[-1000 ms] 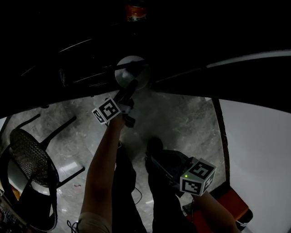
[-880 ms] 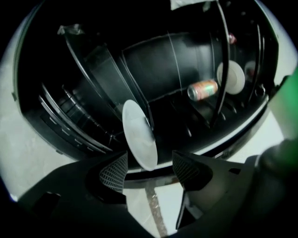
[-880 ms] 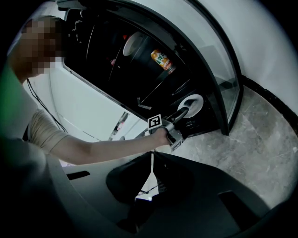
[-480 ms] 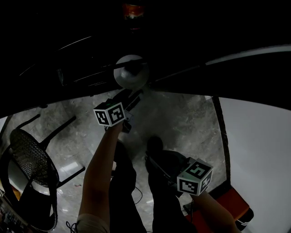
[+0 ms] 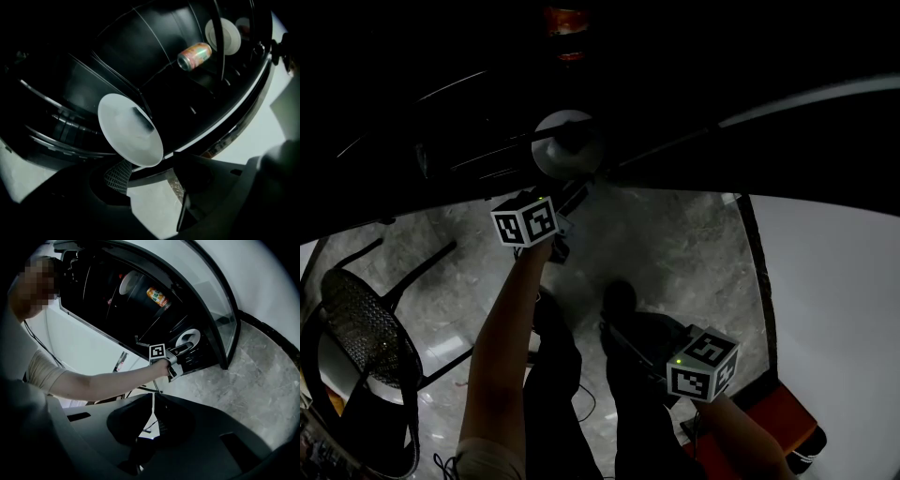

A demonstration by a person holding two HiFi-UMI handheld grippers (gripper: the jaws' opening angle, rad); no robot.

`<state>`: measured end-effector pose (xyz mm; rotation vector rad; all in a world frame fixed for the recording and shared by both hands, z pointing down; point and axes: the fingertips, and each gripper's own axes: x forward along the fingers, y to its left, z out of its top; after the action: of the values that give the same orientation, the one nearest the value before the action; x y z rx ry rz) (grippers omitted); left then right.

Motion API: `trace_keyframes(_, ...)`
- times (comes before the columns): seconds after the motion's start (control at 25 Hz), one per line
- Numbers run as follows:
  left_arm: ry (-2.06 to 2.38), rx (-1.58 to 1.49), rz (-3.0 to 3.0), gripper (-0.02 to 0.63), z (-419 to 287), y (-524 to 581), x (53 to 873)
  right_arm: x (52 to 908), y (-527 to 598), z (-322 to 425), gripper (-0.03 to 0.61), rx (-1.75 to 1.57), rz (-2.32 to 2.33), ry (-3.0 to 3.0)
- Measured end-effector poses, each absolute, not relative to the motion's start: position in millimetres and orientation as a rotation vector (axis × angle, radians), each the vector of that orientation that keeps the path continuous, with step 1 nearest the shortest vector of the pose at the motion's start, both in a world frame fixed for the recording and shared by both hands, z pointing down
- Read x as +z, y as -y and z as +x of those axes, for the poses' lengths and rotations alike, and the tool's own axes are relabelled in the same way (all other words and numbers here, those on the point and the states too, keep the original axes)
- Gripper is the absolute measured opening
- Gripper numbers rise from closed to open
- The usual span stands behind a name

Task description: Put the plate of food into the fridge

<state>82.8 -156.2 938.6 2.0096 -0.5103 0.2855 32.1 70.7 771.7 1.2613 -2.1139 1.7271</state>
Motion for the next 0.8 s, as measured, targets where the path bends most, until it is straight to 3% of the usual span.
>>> trace_keyframes(0.8,0.352,0.439,2.108,0.282,93.2,133.0,931.8,771.9,-76.6,25.5,0.028,1.697,1.224,2.118)
